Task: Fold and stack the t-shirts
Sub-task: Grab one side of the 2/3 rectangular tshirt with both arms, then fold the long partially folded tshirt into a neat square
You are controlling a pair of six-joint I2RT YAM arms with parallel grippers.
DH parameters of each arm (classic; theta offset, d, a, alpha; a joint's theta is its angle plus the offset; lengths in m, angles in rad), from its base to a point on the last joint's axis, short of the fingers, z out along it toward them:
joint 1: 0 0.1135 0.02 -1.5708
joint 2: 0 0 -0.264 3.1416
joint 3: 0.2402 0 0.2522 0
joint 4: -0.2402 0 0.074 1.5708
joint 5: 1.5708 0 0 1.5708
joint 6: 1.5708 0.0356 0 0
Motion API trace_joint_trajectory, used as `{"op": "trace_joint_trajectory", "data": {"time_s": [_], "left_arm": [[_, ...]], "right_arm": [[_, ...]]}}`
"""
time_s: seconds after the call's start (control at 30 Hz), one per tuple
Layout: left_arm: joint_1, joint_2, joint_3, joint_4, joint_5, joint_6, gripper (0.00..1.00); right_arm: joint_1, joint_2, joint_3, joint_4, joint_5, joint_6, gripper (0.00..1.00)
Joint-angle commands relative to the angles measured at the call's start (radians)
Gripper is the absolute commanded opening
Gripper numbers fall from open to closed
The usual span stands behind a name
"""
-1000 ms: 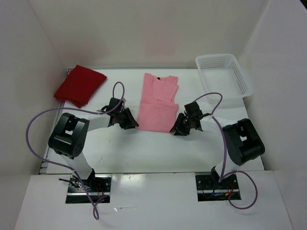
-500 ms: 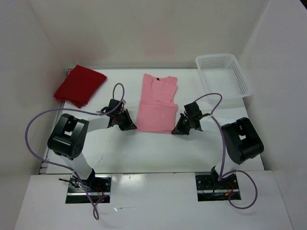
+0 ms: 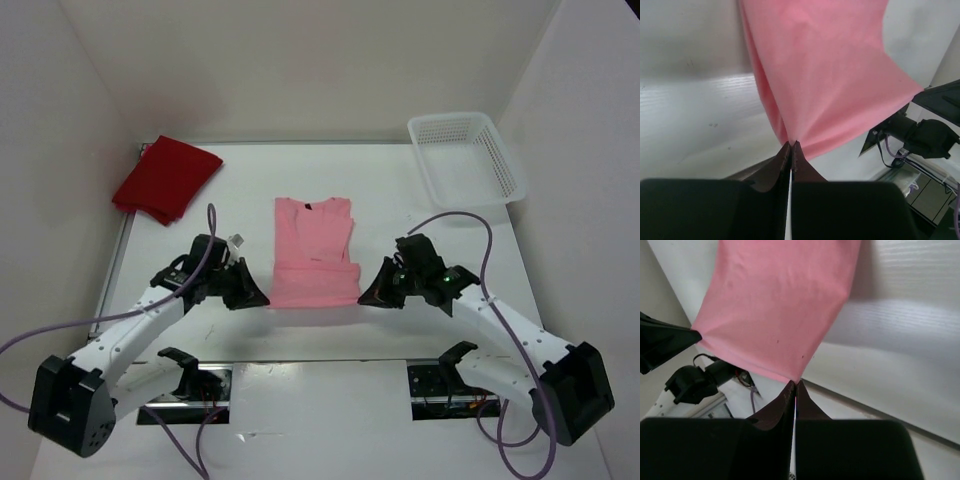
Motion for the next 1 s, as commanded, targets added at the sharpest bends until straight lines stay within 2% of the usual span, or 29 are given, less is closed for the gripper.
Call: {"op": "trace_joint_trajectory", "data": {"time_s": [0.0,0.13,0.3,0.33,0.43,0.57,0.7,0.8,0.87,0.93,0.97], "left_arm": [[-0.001,-0.037,0.107,-0.164,-0.016,-0.016,0.00],[0.067,0.123,0.293,-0.096,-0.040,0.047,0.00],[0.158,0.399,0.488,0.042,-0.096,0.114,0.00],[0.170,0.438,0.514,0.061,-0.109,0.114,0.00],[0.203,0.599,0.626,0.118,-0.125,0.114,0.00],[0.212,0.813,0.770,0.165,-0.154,0.114,0.00],[0.221,0.944,0.882,0.213,-0.166,0.087,0.00],[0.221,0.998,0.945,0.237,-0.157,0.071,0.06],[0.221,1.018,0.983,0.238,-0.168,0.062,0.14],[0.230,1.009,0.996,0.238,-0.168,0.062,0.30],[0.230,0.997,0.996,0.247,-0.178,0.062,0.43]], "right_arm": [[-0.029,-0.002,0.087,-0.120,-0.010,-0.010,0.01],[-0.150,0.189,0.257,-0.096,-0.010,-0.177,0.01],[-0.248,0.537,0.580,-0.060,0.019,-0.348,0.01],[-0.249,0.588,0.681,-0.051,0.019,-0.365,0.01],[-0.270,0.774,0.848,-0.051,0.044,-0.397,0.01],[-0.302,0.967,0.998,-0.010,0.029,-0.406,0.01],[-0.311,1.126,1.119,-0.010,0.019,-0.415,0.01],[-0.311,1.194,1.220,-0.020,0.044,-0.415,0.01],[-0.311,1.216,1.277,-0.032,0.032,-0.415,0.02],[-0.311,1.225,1.294,-0.033,0.022,-0.403,0.10],[-0.311,1.225,1.305,-0.033,0.022,-0.403,0.15]]}}
